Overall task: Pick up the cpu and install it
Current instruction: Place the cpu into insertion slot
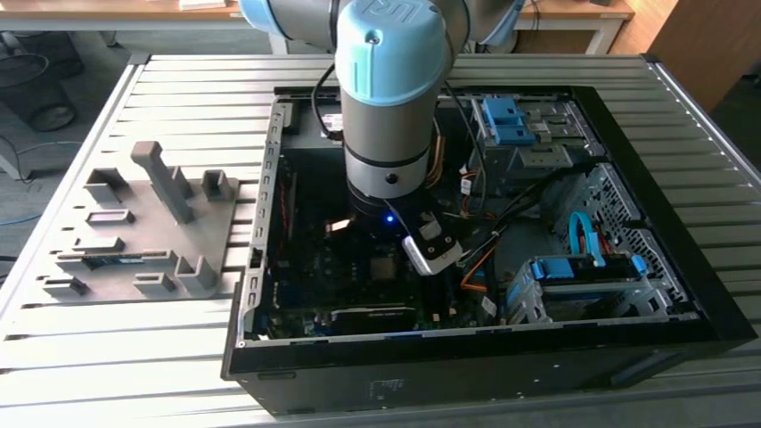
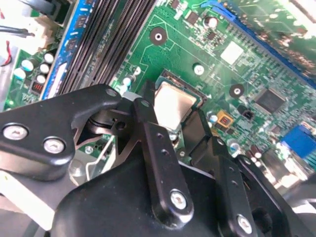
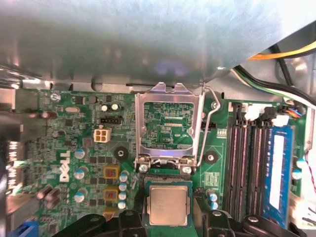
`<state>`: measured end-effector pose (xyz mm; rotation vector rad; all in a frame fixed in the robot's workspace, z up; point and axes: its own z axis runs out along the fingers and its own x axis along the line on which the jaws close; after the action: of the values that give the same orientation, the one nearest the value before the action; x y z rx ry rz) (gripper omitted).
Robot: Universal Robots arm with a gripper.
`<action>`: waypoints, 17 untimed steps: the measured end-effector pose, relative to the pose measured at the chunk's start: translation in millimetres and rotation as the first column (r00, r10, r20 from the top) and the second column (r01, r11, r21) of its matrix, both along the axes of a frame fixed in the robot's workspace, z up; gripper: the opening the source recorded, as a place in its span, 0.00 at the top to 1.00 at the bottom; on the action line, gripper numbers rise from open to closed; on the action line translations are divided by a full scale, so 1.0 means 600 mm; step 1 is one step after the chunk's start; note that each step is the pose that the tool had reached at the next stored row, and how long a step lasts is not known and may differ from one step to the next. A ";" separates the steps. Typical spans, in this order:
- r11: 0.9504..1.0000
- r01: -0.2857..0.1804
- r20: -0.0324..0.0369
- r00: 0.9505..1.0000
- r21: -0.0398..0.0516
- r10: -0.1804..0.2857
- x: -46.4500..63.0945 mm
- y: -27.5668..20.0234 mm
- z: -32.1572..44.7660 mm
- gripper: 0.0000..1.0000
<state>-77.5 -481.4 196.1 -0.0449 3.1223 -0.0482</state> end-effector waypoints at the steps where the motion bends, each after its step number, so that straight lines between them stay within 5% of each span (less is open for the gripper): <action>1: 1.000 0.000 0.000 1.000 0.000 0.000 0.000 0.0000 0.002 0.53; 17: 1.000 0.007 0.000 1.000 0.000 -0.007 -0.006 0.0000 -0.007 0.53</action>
<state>-81.3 -481.4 191.8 -0.0339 3.1223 -0.0476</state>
